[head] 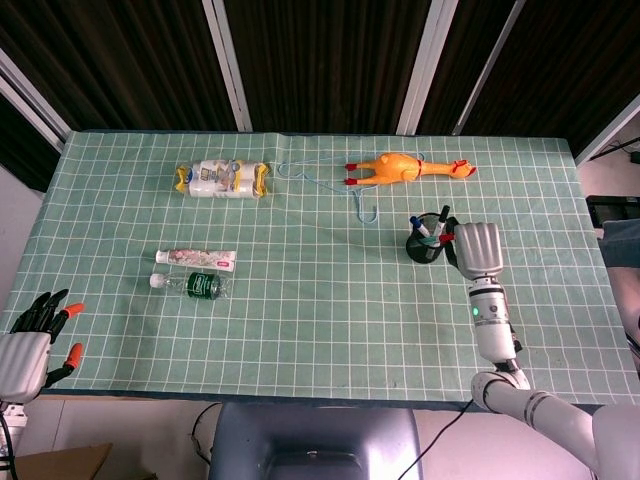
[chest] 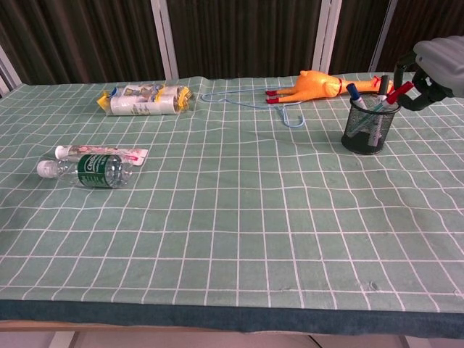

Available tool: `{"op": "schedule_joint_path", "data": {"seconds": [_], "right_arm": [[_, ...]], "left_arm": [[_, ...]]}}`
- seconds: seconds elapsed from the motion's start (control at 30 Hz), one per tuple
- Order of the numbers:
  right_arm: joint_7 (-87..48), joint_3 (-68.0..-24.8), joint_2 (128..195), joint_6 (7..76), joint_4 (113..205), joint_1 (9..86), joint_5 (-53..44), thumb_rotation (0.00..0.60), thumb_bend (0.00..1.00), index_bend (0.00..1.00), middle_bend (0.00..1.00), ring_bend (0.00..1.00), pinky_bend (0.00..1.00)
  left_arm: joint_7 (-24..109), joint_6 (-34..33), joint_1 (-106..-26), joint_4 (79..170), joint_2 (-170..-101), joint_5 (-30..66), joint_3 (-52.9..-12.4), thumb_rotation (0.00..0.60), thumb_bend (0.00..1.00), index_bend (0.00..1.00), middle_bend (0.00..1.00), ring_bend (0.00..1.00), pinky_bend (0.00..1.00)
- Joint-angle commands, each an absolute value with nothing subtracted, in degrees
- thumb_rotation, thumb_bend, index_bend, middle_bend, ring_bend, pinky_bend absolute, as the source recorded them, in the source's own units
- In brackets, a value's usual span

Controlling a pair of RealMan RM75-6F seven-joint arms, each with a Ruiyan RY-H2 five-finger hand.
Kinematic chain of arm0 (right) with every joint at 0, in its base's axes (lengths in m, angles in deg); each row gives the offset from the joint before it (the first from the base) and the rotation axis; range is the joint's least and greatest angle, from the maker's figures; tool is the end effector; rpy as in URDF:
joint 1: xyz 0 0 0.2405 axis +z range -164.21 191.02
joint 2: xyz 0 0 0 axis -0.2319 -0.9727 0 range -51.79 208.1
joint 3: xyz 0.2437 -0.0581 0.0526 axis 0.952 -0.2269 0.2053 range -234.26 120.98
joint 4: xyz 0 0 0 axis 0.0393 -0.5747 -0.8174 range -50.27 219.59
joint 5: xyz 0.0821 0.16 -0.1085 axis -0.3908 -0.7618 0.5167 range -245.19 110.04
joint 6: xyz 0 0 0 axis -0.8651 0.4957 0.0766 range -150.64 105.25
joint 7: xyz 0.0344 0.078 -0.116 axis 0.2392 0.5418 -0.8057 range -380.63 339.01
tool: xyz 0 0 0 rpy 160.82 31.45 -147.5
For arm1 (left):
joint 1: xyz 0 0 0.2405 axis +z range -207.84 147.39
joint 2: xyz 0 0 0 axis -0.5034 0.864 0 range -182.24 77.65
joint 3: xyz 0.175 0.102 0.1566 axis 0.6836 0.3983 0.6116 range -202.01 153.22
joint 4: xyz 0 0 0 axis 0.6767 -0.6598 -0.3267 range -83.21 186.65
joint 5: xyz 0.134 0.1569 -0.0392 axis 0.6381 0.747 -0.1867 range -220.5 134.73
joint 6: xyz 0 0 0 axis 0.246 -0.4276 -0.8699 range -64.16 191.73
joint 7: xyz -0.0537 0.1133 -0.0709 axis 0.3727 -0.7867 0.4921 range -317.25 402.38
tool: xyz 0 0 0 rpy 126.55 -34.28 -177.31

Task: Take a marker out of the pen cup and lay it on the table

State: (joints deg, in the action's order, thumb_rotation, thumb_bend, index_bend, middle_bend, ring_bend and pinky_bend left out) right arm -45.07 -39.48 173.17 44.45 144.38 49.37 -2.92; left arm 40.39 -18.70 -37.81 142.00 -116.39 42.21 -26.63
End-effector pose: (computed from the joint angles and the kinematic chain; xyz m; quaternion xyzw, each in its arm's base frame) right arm -0.2409 -0.3895 0.0459 0.6213 -0.2829 0.3358 0.6490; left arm -0.3149 0.1944 0.1565 -0.6214 -0.3701 -0.3627 0.5876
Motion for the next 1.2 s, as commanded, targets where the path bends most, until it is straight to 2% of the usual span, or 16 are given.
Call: {"op": "schedule_joint_path", "data": {"seconds": [0.03,0.23,0.3,0.53,0.77,0.87,1.2], "right_arm": [[-46.88,-38.96,171.01,49.52,150.33,47.67,-1.75,0.600,1.00,0.87,1.00,1.00,1.00],[-49.84,-39.08,167.17,57.24,162.57,44.90,1.40,0.600,1.00,0.87,1.00,1.00,1.00],[-49.06,-40.21,165.26,60.01,167.93,43.79,5.05,0.600,1.00,0.87,1.00,1.00,1.00],[-39.85,-43.64,162.51,60.73,173.39,43.12,14.06,0.600,1.00,0.87,1.00,1.00,1.00],[-24.52,-44.90,165.58,54.51,167.28,45.60,15.73,0.600,1.00,0.87,1.00,1.00,1.00],[-13.95,-45.38,168.21,49.12,161.83,47.51,15.01,0.600,1.00,0.87,1.00,1.00,1.00],[15.03,-46.76,177.44,41.50,142.63,51.63,16.79,0.600,1.00,0.85,1.00,1.00,1.00]], "left_arm": [[40.40,-18.65,-37.83,142.02,-116.37,42.19,-26.64,0.600,0.41,0.23,0.05,0.05,0.21],[40.02,-18.37,-37.91,142.08,-116.46,41.98,-26.65,0.600,0.41,0.23,0.05,0.05,0.21],[39.72,-18.36,-37.88,142.18,-116.49,41.84,-26.68,0.600,0.41,0.23,0.05,0.05,0.21],[39.01,-18.22,-37.89,142.46,-116.58,41.69,-26.63,0.600,0.41,0.23,0.05,0.05,0.21],[39.06,-18.18,-37.86,142.55,-116.50,41.35,-26.77,0.600,0.41,0.23,0.05,0.05,0.21],[39.22,-18.16,-37.87,142.55,-116.44,41.37,-26.78,0.600,0.41,0.23,0.05,0.05,0.21],[39.20,-17.97,-38.00,142.48,-116.47,41.22,-26.89,0.600,0.41,0.23,0.05,0.05,0.21]]}}
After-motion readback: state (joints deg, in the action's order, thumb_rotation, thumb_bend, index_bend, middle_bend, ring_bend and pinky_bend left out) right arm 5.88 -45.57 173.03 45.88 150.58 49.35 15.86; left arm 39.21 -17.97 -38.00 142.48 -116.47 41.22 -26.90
